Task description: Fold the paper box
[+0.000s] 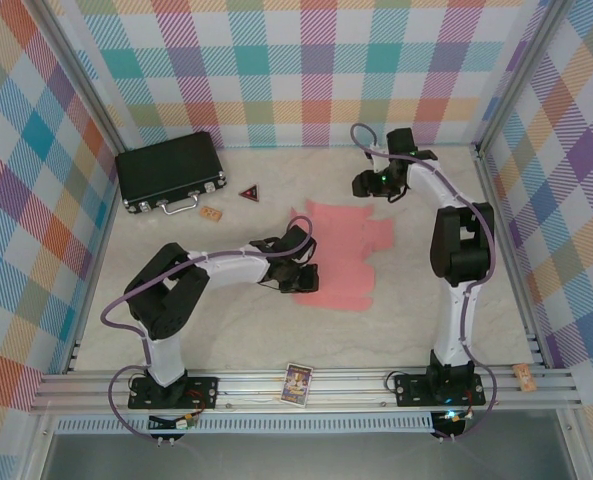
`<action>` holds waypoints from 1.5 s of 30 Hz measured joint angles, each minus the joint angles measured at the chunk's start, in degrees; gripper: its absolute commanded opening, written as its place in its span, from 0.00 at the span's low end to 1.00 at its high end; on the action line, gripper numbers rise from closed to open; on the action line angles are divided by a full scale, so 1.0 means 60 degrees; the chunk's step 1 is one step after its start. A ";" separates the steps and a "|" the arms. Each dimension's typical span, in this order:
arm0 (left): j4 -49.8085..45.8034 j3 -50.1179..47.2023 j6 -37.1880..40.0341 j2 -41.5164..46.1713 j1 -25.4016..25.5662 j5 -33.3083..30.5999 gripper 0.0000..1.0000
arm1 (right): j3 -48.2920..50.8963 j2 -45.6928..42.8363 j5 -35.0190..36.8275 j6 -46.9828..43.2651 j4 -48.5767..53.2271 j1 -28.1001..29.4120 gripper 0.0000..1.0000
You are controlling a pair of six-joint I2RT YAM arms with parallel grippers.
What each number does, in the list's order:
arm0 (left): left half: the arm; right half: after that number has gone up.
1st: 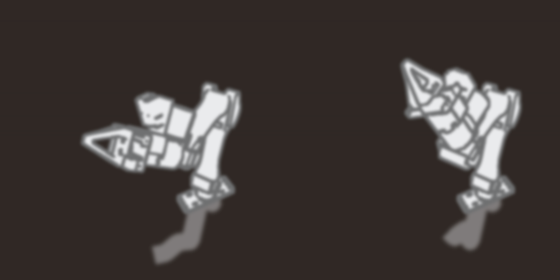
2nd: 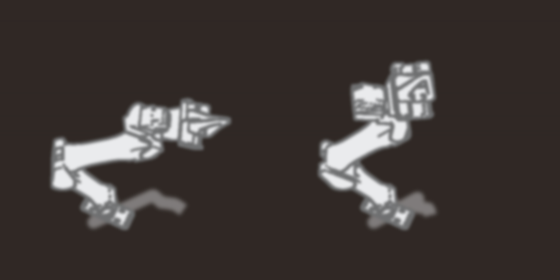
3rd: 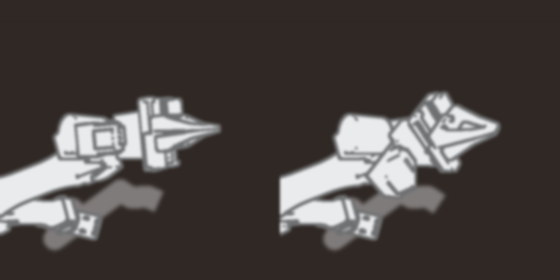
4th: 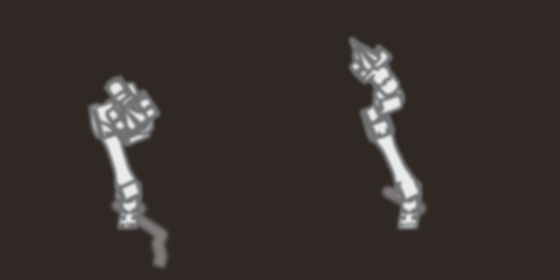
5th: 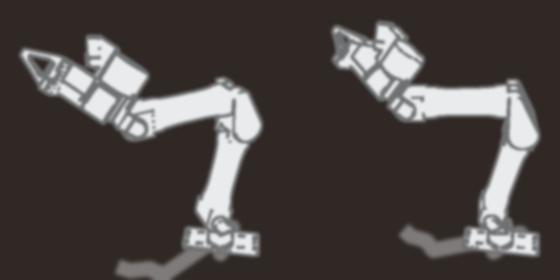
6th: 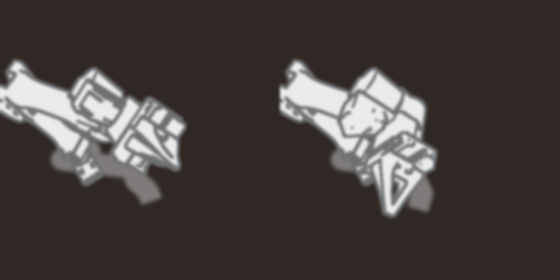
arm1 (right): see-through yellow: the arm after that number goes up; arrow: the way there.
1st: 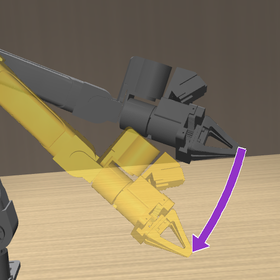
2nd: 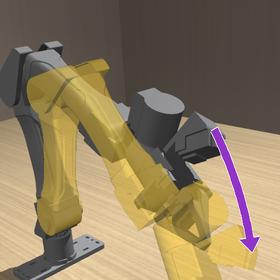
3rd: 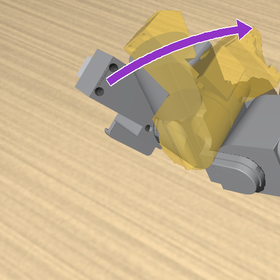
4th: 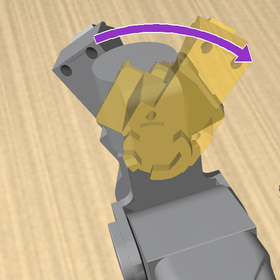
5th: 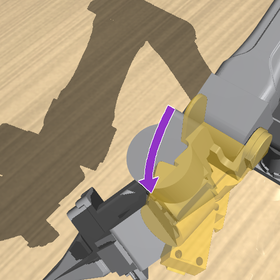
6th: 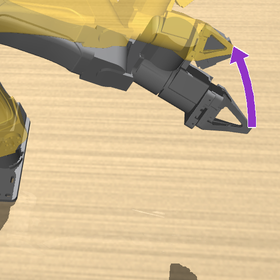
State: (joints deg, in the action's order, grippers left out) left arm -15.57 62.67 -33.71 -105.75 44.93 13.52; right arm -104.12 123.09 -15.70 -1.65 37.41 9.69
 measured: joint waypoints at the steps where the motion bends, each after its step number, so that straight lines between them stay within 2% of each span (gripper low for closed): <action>1: -0.0117 -0.0007 0.0051 0.0000 0.0000 -0.0091 0.08 | 0.0000 0.0000 -0.0051 -0.0197 -0.0004 0.0000 0.57; 7: -0.0667 -0.0029 0.0725 0.0109 0.0000 -0.0750 0.03 | 0.0000 0.0026 -0.0324 -0.1122 0.0004 0.0000 0.58; 12: -0.1264 -0.0069 0.1446 0.0324 -0.0058 -0.1570 0.02 | -0.0047 0.0182 -0.0401 -0.1672 0.0131 0.0000 0.59; 21: -0.1665 -0.0120 0.2299 0.0444 -0.0506 -0.2510 0.01 | -0.1308 0.1490 -0.0659 -0.2390 0.1297 0.0000 0.60; 34: -0.1668 -0.0120 0.2601 0.0444 -0.0514 -0.2692 0.00 | -0.2346 0.2477 -0.1056 -0.2918 0.2561 0.0022 0.61; 45: -0.1668 -0.0120 0.2597 0.0444 -0.0514 -0.2692 0.00 | -0.2991 0.3002 -0.1417 -0.3391 0.3461 0.0240 0.52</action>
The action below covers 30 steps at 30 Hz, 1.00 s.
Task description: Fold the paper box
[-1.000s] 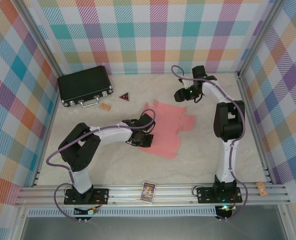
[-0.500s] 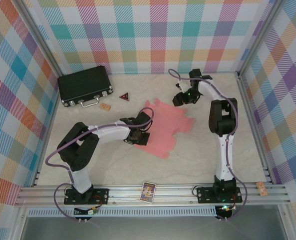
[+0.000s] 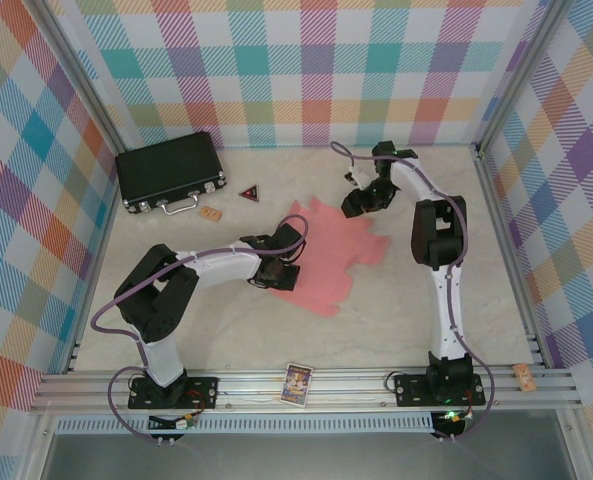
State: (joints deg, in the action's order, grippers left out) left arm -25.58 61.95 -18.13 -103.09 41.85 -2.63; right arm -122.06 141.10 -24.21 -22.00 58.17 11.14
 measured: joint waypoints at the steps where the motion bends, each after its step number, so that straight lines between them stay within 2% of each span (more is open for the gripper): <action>1: 0.0000 0.0000 0.0000 -0.0004 0.0000 0.0000 0.00 | 0.0000 0.0018 -0.0033 -0.0029 0.0055 0.0040 0.52; 17: -0.0036 0.0004 -0.0007 -0.0004 0.0000 -0.0004 0.00 | -0.0295 0.0138 -0.0510 -0.0794 0.0892 0.0102 0.49; 30: -0.0044 0.0011 -0.0015 -0.0004 0.0000 -0.0015 0.00 | -0.0302 -0.0098 -0.0521 -0.1086 0.1162 0.0106 0.38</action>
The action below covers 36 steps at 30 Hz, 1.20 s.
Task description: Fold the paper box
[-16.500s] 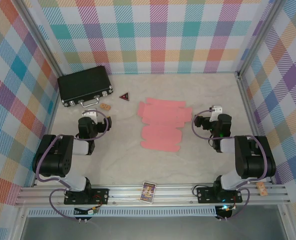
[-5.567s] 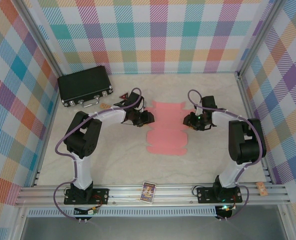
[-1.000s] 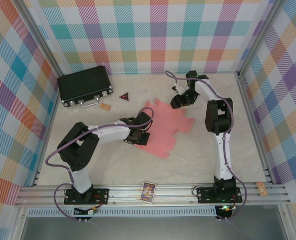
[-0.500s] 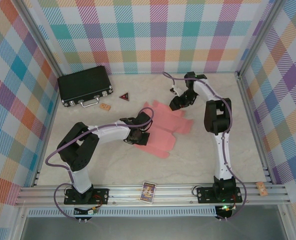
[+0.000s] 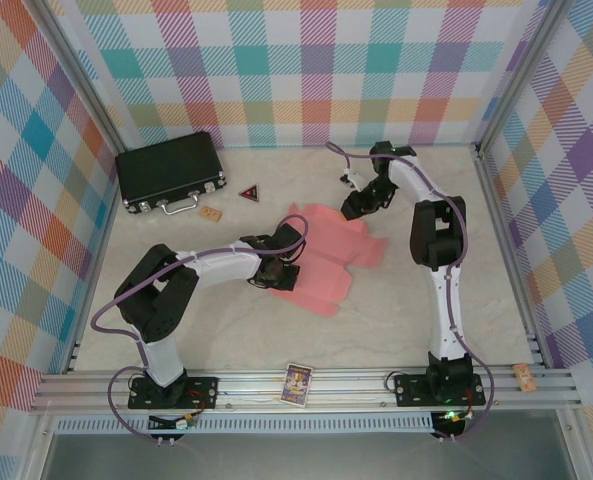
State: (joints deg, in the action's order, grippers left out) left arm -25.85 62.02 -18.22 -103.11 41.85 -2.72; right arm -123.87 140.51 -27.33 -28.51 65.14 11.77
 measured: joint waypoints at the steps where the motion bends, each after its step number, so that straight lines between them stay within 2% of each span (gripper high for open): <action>1: 0.0000 0.0000 0.0000 0.0000 0.0000 0.0000 0.00 | 0.0000 -0.0015 -0.0007 -0.0040 0.0033 0.0007 0.38; 11: -0.0036 0.0007 -0.0004 0.0000 0.0000 -0.0069 0.00 | 0.0000 -0.0033 0.0193 -0.0339 0.0324 0.0109 0.38; 16: -0.0055 0.0018 -0.0025 -0.0011 0.0000 -0.0069 0.00 | 0.0044 -0.0157 0.1035 -0.0361 0.0015 0.0302 0.27; 21: -0.0066 0.0025 -0.0025 -0.0018 0.0000 -0.0069 0.00 | 0.0597 -0.0718 0.1643 -0.0382 -0.0674 0.0481 0.22; 27: -0.0066 0.0025 -0.0029 -0.0018 0.0000 -0.0069 0.00 | 0.1337 -0.1439 0.1902 -0.0685 -0.1439 0.0579 0.15; 34: -0.0062 0.0025 -0.0029 -0.0018 0.0000 -0.0058 0.00 | 0.2546 -0.1993 0.2251 -0.1286 -0.2386 0.0714 0.01; 36: -0.0058 0.0025 -0.0040 -0.0018 0.0000 -0.0055 0.00 | 0.3049 -0.2277 0.2335 -0.1450 -0.2801 0.0743 0.00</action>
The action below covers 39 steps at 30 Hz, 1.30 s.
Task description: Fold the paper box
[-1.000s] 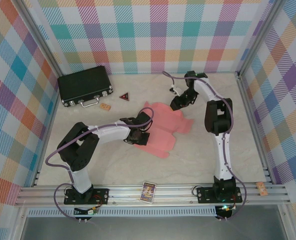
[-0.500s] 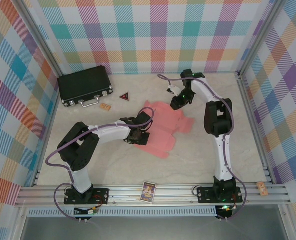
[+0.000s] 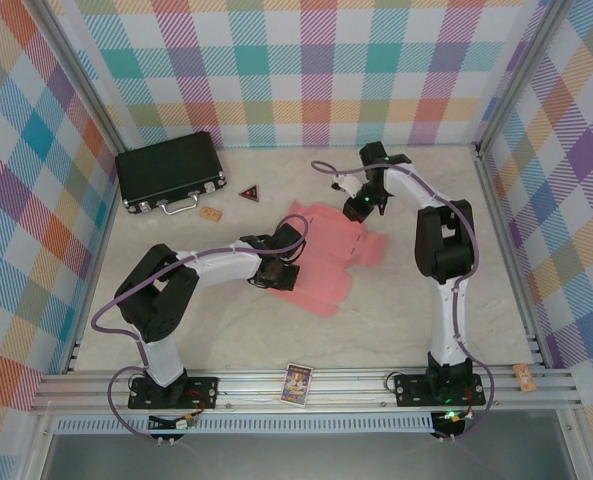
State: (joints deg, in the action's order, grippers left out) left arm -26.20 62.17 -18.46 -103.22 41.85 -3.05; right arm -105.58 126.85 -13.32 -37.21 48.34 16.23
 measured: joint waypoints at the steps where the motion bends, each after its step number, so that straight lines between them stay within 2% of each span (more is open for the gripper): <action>1: 0.0004 0.0000 -0.0022 0.0000 0.0000 0.0004 0.00 | 0.0244 -0.0164 0.0047 -0.0084 -0.0215 0.0015 0.00; 12: 0.0397 0.0368 -0.0535 -0.0335 -0.0040 0.0470 0.00 | 0.1763 -0.1840 0.1064 -0.0841 -0.2302 0.0368 0.00; 19: 0.0976 0.0459 -0.1042 -0.0532 -0.0055 0.0758 0.00 | 0.3534 -0.2743 0.2084 -0.1464 -0.4397 0.0561 0.00; 29: 0.2029 0.0685 -0.2004 -0.0965 -0.0127 0.0743 0.00 | 0.5169 -0.3614 0.3155 -0.2084 -0.7038 0.0801 0.00; 39: 0.3115 0.1042 -0.2368 -0.1515 -0.0484 0.0696 0.00 | 0.6313 -0.4069 0.3887 -0.2874 -0.8947 0.1115 0.00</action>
State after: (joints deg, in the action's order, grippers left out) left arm -7.51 68.42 -32.67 -112.31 38.94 1.13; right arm -67.70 102.43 10.00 -54.46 -5.34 22.92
